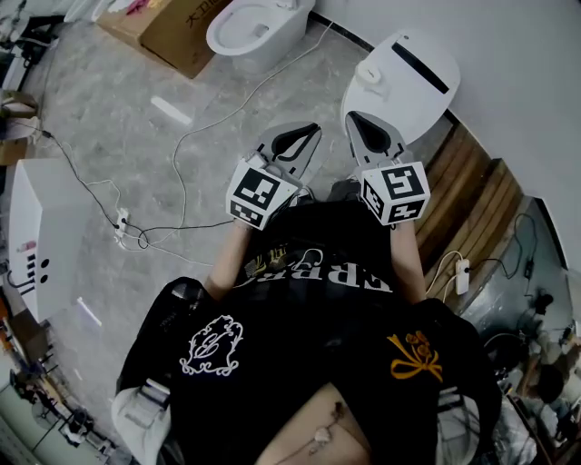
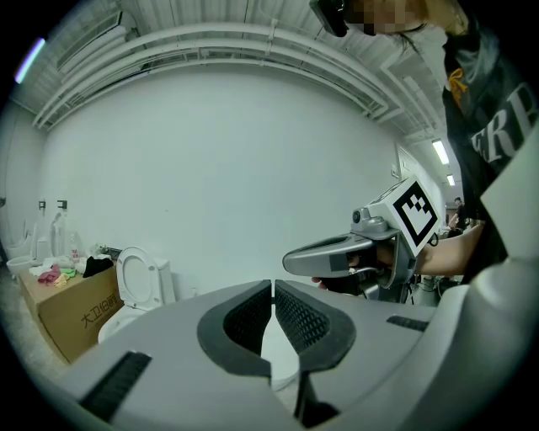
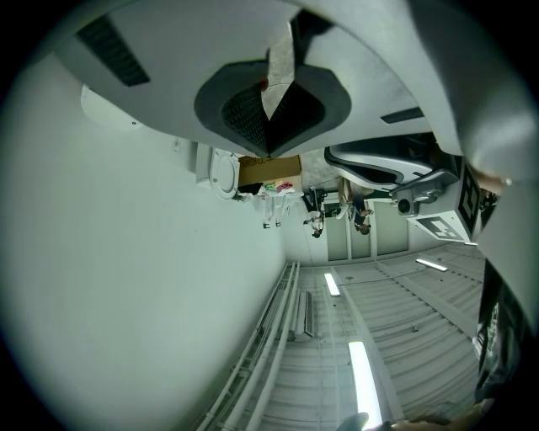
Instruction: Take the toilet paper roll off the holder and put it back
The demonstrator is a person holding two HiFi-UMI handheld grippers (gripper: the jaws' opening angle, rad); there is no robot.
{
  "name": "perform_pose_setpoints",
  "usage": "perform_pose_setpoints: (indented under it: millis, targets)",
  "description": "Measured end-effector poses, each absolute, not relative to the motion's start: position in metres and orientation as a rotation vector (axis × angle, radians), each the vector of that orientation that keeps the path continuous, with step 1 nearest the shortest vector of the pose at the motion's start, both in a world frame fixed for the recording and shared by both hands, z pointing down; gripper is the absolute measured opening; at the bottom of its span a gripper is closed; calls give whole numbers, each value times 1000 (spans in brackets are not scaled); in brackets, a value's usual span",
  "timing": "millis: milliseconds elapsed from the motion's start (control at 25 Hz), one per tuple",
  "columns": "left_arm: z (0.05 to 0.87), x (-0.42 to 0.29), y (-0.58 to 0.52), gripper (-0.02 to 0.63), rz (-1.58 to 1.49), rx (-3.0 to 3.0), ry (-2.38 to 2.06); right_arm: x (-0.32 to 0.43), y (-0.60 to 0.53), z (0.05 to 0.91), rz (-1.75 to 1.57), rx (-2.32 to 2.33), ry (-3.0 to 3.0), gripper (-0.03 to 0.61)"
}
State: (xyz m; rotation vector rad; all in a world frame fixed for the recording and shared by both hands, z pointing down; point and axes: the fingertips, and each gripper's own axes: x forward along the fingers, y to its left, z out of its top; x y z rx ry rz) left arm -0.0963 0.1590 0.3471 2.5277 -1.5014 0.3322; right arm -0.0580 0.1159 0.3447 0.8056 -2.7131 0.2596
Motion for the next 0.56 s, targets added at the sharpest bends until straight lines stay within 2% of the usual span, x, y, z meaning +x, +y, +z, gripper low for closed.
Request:
perform_pose_setpoints:
  millis: [560]
  targets:
    - [342,-107,163,23,329,2527,-1505,-72,119,343,249,776,-2707,12]
